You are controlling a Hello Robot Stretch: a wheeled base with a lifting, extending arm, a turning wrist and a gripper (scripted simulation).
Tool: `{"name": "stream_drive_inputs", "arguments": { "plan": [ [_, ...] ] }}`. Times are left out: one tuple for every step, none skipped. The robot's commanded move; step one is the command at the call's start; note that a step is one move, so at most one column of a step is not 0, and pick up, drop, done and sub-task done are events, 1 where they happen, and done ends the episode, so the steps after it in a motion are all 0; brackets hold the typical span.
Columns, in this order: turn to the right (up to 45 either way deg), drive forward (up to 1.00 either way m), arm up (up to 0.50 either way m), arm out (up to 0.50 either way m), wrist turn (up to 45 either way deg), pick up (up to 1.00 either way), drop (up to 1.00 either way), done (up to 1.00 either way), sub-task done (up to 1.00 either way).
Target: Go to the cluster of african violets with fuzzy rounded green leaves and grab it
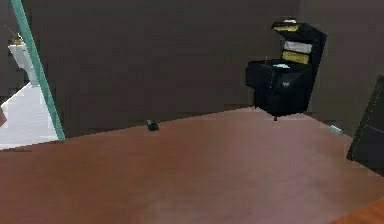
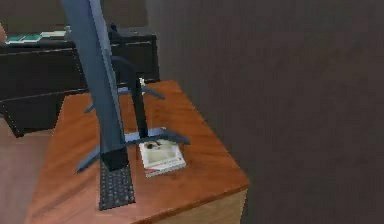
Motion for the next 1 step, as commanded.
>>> {"name": "stream_drive_inputs", "arguments": {
  "plan": [
    [45.0,0.00,0.00,0.00,0.0,0.00,0.00,0.00,0.00]
  ]
}}
